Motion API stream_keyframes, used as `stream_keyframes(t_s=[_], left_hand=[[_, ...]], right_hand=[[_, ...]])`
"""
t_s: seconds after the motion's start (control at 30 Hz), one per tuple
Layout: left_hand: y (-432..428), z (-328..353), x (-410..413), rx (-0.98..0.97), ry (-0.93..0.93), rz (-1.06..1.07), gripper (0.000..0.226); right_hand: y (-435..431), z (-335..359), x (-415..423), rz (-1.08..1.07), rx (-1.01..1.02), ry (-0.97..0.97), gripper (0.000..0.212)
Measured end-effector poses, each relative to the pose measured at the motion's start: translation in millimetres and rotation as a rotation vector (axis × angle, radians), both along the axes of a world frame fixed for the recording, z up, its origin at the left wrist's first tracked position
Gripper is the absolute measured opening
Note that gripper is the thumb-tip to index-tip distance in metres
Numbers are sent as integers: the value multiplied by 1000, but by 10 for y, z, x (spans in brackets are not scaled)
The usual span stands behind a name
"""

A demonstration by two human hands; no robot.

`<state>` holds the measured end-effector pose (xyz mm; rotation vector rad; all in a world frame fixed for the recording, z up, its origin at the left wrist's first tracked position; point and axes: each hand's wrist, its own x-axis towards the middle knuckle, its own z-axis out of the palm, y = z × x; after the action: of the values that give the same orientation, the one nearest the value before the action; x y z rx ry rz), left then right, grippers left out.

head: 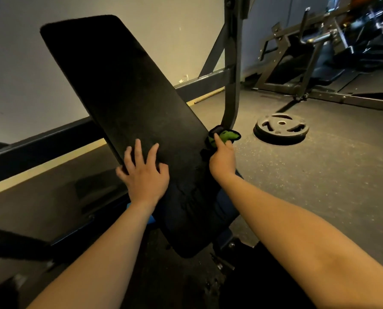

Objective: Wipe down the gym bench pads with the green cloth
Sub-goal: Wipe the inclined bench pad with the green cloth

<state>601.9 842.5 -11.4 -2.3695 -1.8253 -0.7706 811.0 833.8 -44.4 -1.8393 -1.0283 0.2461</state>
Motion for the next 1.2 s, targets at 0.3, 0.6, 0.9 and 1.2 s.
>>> stream_keyframes(t_s=[0.3,0.6,0.9,1.2], left_hand=[[-436,-59,5,-216,-392,-73,62],[-618,-176,6,-344,-523,112,82],[-669,-201,-124,-334,-733,10,89],[-712,-265,-255,-381,-944,-8,85]], right_hand=[[-329,55,-553,334,84,-182,69],[-323,150,-545,510,136,-278,63],[-261,8,-317,210,-14,-115,64],[-410,-80,-1049,566,97,-275,67]])
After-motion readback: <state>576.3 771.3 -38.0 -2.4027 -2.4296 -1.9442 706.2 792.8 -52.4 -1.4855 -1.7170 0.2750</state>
